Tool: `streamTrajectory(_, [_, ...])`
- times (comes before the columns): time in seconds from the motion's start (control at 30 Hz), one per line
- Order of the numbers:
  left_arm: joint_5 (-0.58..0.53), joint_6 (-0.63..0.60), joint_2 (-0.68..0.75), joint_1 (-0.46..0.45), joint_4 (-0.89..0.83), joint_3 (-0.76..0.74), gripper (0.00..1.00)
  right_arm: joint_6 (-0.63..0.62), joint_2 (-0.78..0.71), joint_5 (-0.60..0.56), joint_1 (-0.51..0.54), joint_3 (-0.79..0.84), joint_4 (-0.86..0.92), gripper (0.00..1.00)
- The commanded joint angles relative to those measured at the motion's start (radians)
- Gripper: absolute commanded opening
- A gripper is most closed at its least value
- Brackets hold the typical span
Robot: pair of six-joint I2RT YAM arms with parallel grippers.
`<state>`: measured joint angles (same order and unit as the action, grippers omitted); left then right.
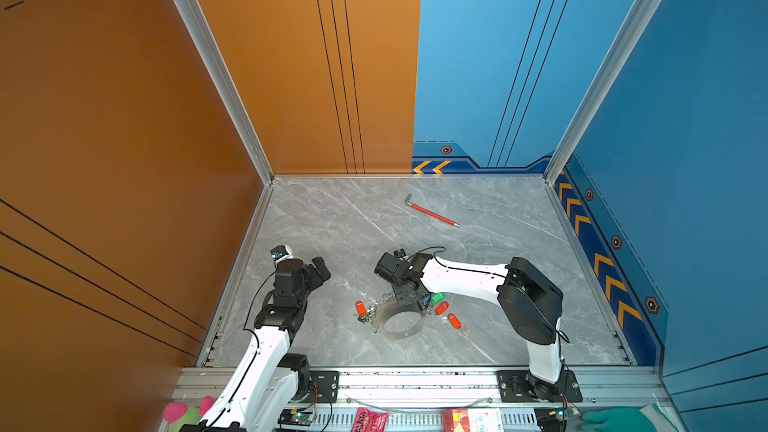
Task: Put the keys on the keyring
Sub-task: 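Close the right gripper on the metal keyring strip edge, then lift the keyring strip with the right gripper and turn it upright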
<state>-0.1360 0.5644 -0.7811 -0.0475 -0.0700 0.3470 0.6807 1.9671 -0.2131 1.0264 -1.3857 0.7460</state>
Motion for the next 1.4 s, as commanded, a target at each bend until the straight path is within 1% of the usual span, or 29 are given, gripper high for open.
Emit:
streamTrajectory(0.0, [0.013, -0.020, 0.000, -0.009, 0.007, -0.003, 0.98, -0.007, 0.013, -0.009, -0.009, 0.011, -0.019, 0.14])
streamTrajectory(0.17, [0.013, -0.021, 0.002, -0.009, 0.007, -0.003, 0.98, -0.011, 0.024, 0.001, -0.011, 0.011, -0.031, 0.13])
streamTrajectory(0.4, [0.012, -0.021, -0.003, -0.011, 0.009, -0.003, 0.98, -0.006, 0.008, -0.008, -0.012, 0.025, -0.030, 0.08])
streamTrajectory(0.63, [0.013, -0.021, -0.009, -0.014, 0.011, -0.001, 0.98, -0.007, -0.039, -0.016, -0.009, 0.030, -0.029, 0.04])
streamTrajectory(0.8, [0.054, -0.048, -0.029, -0.038, 0.029, 0.026, 0.98, -0.012, -0.098, -0.048, -0.011, 0.025, -0.030, 0.02])
streamTrajectory(0.93, [0.060, -0.077, -0.052, -0.112, 0.045, 0.056, 0.98, -0.017, -0.152, -0.063, -0.022, 0.007, -0.030, 0.00])
streamTrajectory(1.0, [0.053, -0.098, -0.054, -0.178, 0.059, 0.074, 0.98, -0.013, -0.186, -0.058, -0.034, 0.002, -0.038, 0.00])
streamTrajectory(1.1, [-0.001, -0.135, -0.049, -0.304, 0.097, 0.102, 1.00, 0.011, -0.250, -0.040, -0.061, 0.004, -0.066, 0.00])
streamTrajectory(1.23, [-0.086, -0.210, -0.065, -0.453, 0.199, 0.132, 0.96, 0.049, -0.343, -0.017, -0.096, 0.027, -0.156, 0.00])
streamTrajectory(1.37, [-0.107, -0.270, -0.095, -0.521, 0.263, 0.160, 0.90, 0.099, -0.411, 0.013, -0.130, 0.078, -0.246, 0.00])
